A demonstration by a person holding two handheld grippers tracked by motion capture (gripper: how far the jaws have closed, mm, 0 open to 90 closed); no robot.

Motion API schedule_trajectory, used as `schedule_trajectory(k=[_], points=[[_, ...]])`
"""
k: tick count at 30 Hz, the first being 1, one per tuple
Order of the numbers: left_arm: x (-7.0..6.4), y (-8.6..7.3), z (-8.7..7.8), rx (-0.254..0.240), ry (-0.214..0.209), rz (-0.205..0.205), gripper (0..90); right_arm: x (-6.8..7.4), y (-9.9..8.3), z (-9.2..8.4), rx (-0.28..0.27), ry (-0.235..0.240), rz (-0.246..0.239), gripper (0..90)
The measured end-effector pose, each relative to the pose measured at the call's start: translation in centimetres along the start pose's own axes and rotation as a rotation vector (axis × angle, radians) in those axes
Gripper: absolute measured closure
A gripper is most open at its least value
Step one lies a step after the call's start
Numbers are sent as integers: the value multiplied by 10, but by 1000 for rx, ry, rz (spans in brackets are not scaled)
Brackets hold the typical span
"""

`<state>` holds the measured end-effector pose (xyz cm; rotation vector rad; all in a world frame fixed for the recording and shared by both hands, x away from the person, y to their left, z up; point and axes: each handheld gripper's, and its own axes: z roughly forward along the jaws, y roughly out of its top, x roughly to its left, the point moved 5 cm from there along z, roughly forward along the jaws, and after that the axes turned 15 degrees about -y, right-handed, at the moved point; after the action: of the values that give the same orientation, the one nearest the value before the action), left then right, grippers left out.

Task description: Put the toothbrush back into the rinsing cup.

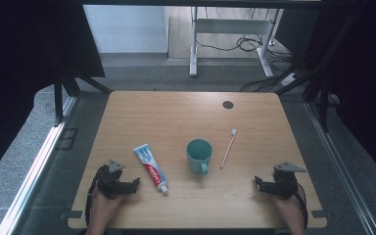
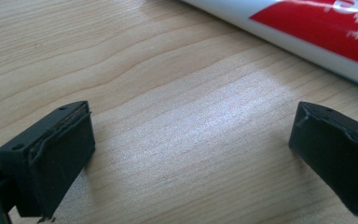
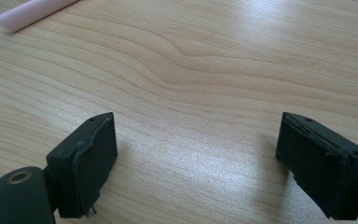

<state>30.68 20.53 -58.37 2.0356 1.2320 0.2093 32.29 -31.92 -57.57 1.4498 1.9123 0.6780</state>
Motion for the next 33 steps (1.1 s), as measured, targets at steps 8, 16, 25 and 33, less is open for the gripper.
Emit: schedule_trajectory(k=[8,16,25,33], points=[[0,0,0,-1,1,-2,0,0,0,0,0,1,-2,120],[0,0,0,-1,1,-2,0,0,0,0,0,3,-2,120],[0,0,0,0,3,-4,0,0,0,0,-3,16,-10,120],[0,0,0,1,5,-3,0,-1,1,-1,14,23,1,120]])
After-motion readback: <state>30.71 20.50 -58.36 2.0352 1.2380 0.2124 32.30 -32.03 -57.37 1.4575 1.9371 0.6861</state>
